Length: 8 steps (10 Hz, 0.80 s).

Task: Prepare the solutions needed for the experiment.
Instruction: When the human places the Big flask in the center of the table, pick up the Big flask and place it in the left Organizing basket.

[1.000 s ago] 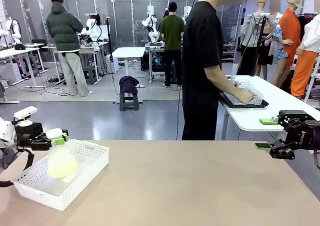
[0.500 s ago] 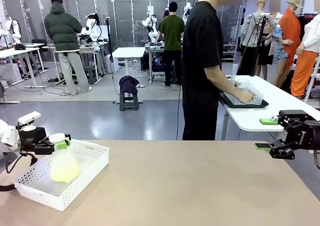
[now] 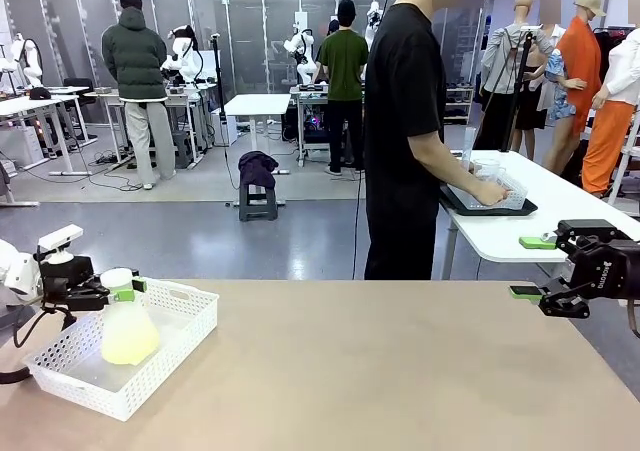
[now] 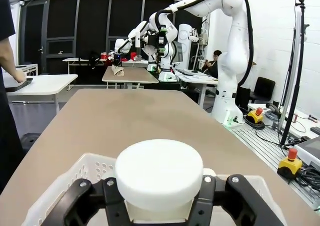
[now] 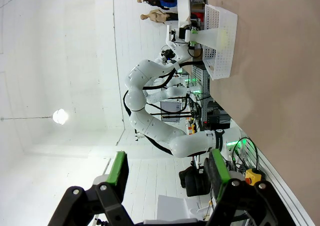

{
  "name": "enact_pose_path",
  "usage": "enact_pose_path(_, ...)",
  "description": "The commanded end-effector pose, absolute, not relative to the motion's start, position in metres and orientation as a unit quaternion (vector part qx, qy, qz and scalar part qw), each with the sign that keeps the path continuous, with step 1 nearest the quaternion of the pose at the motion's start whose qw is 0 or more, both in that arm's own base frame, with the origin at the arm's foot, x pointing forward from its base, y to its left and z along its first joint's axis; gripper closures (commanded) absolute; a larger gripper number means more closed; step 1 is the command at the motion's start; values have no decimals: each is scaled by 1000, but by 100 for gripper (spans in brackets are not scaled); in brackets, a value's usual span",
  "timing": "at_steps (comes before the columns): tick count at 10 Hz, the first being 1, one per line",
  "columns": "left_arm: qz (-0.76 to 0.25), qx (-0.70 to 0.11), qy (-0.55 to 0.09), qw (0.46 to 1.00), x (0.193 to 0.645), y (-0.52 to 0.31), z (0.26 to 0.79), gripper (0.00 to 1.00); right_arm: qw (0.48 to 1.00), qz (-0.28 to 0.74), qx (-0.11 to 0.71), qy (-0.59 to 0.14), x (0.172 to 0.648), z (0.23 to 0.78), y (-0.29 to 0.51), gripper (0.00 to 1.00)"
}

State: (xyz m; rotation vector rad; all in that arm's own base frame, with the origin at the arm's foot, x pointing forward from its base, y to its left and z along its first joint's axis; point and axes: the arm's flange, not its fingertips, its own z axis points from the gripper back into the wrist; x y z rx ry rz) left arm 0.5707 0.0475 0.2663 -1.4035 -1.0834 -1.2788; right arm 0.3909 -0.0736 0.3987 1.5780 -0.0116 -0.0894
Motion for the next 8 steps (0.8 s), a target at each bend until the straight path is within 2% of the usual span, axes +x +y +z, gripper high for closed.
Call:
enact_pose_path(1, -528, -572, -432, 456, 571, 51, 266, 38, 704, -38, 709, -8, 391, 401, -74, 19)
enact_pose_path(4, -534, -567, -421, 465, 573, 65, 268, 7, 704, -38, 709, -8, 391, 401, -74, 19)
enact_pose_path(5, -535, -564, -418, 470, 573, 68, 269, 0, 704, -38, 709, -8, 391, 401, -74, 19)
enact_pose_path(8, -531, -549, -415, 494, 572, 84, 272, 0, 704, -38, 709, -8, 391, 401, -74, 19)
